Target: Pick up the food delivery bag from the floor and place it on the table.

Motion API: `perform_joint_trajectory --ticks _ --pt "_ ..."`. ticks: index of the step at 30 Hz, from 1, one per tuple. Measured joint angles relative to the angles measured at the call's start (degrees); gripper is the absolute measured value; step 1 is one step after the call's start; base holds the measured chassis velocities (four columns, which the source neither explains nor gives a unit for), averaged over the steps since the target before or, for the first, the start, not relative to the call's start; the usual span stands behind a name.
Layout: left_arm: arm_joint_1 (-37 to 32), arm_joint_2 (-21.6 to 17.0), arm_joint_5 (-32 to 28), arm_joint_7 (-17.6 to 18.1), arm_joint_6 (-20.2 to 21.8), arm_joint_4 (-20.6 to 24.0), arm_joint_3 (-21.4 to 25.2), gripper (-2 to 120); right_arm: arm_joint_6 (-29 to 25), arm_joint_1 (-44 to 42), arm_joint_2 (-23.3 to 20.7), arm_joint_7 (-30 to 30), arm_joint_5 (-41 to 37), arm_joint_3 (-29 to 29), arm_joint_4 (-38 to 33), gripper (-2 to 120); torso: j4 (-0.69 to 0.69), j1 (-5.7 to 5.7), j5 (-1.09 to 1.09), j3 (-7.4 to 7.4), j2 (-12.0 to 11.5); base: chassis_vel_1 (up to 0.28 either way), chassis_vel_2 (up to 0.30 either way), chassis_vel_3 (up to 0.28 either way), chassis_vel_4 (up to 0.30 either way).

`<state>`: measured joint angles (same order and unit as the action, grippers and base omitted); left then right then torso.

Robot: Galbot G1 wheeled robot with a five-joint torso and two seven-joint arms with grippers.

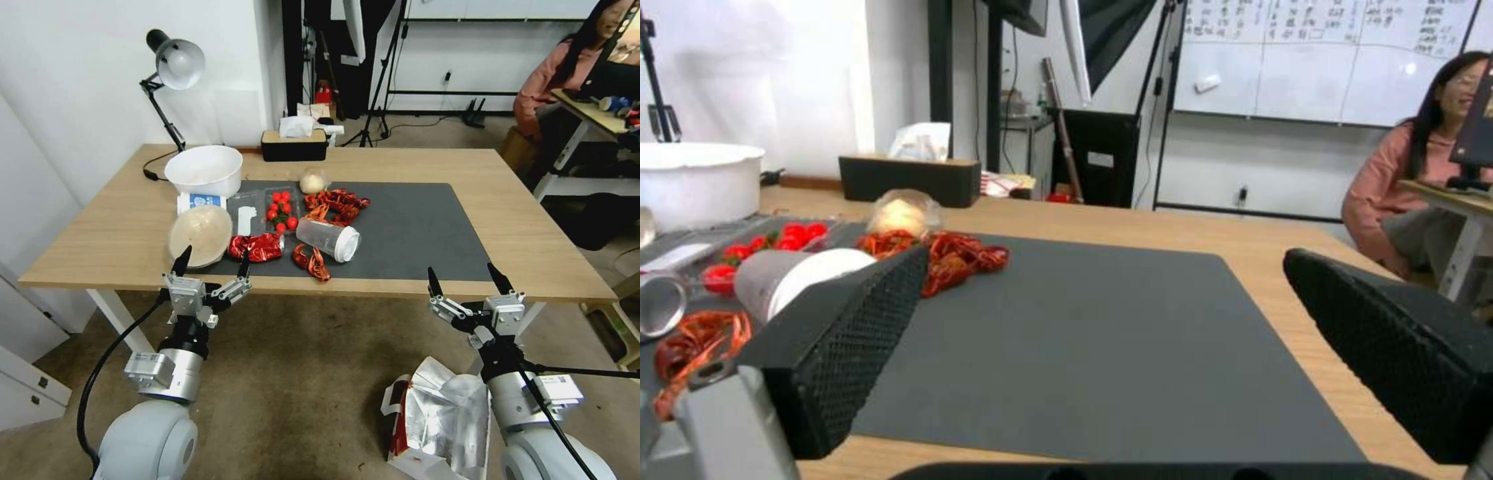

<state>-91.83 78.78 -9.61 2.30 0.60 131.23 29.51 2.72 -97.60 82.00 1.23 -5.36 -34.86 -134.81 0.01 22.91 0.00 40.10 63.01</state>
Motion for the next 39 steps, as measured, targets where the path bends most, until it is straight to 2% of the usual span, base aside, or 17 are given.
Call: perform_joint_trajectory --ticks 12,39 --pt "-1.07 -0.25 -0.52 -0.19 -2.07 0.25 0.12 100 0.07 -0.05 0.26 -0.75 -0.44 0.28 -0.69 100 -0.01 -0.21 0.0 -0.27 -0.48 0.0 0.0 0.0 0.0" --pt "-1.46 -0.44 -0.25 0.54 -2.36 -0.33 -0.16 100 0.11 0.58 0.48 -0.6 -0.5 0.48 -0.2 100 -0.01 -3.76 0.0 -4.76 -8.52 0.0 0.0 0.0 0.0"
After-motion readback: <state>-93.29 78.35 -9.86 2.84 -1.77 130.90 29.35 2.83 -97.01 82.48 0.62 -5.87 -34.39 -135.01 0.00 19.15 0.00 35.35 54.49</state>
